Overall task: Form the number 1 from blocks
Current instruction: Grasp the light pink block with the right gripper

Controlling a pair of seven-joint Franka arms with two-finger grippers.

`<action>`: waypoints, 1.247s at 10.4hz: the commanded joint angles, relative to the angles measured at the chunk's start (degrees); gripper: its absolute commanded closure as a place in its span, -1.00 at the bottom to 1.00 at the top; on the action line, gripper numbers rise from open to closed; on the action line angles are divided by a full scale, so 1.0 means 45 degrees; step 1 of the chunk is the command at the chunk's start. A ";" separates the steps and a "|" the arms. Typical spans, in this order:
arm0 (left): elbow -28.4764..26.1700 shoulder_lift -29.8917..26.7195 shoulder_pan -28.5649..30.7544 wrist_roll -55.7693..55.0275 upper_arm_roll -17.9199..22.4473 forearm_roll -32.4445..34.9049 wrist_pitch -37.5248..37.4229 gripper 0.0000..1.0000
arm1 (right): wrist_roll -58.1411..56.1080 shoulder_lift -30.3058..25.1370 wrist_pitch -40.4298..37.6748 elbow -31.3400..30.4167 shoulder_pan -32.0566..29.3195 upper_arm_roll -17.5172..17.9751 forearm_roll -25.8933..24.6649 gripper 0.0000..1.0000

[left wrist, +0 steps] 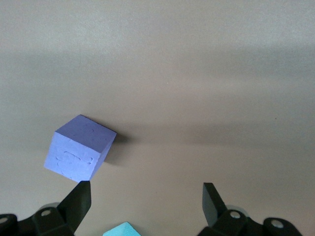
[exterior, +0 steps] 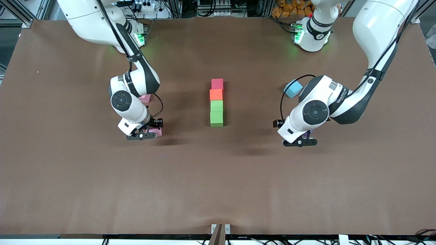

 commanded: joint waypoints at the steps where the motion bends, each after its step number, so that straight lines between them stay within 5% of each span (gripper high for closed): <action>1: 0.0402 0.0053 -0.0080 0.0148 -0.0083 0.0402 -0.0098 -1.00 | 0.0039 -0.0649 -0.0207 0.0228 -0.0073 -0.0038 0.0203 0.01; 4: 0.0462 0.0014 -0.0158 -0.0008 -0.0103 0.0597 -0.0098 -1.00 | 0.0837 -0.0244 -0.0246 0.2309 0.0220 -0.0410 0.0339 0.01; 8: 0.0443 -0.0044 -0.0236 -0.0067 -0.0142 0.0598 -0.0058 -1.00 | 0.2416 0.2526 -0.2388 0.7796 0.1329 -0.0836 0.0262 0.02; 12: 0.0462 -0.0258 -0.0178 -0.0106 -0.0181 0.0579 -0.0058 -1.00 | 0.5596 0.3955 -0.2473 0.9211 0.3826 -0.2534 0.0436 0.02; 13: 0.0462 -0.0317 -0.0197 -0.0300 -0.0181 0.0598 -0.0058 -1.00 | 0.6011 0.4190 -0.2415 0.9291 0.4491 -0.3003 0.1249 0.02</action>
